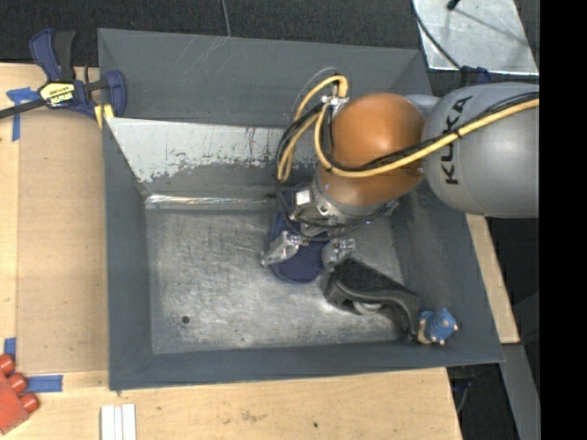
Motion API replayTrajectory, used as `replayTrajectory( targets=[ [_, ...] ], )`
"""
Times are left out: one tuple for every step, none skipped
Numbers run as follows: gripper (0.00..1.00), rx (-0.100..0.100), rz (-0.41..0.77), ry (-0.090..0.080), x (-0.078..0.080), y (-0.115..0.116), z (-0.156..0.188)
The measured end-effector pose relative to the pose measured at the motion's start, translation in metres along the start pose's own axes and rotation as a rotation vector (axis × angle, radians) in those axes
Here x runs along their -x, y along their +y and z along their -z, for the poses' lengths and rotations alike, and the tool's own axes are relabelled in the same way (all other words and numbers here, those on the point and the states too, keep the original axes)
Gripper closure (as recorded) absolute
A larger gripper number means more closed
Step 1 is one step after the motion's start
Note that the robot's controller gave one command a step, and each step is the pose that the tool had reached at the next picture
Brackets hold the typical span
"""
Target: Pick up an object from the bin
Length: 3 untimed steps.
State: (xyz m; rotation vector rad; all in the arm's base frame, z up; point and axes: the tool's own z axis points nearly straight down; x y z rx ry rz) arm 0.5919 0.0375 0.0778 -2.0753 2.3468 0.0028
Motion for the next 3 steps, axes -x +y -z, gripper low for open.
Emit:
replayTrajectory(
  targets=[
    [1.0,0.001,-0.001,0.002,-0.001,0.0,0.0],
    [1.0,-0.001,-0.003,0.004,0.0,-0.001,0.03],
    [1.0,-0.006,-0.005,0.005,0.001,-0.004,0.113]
  ],
)
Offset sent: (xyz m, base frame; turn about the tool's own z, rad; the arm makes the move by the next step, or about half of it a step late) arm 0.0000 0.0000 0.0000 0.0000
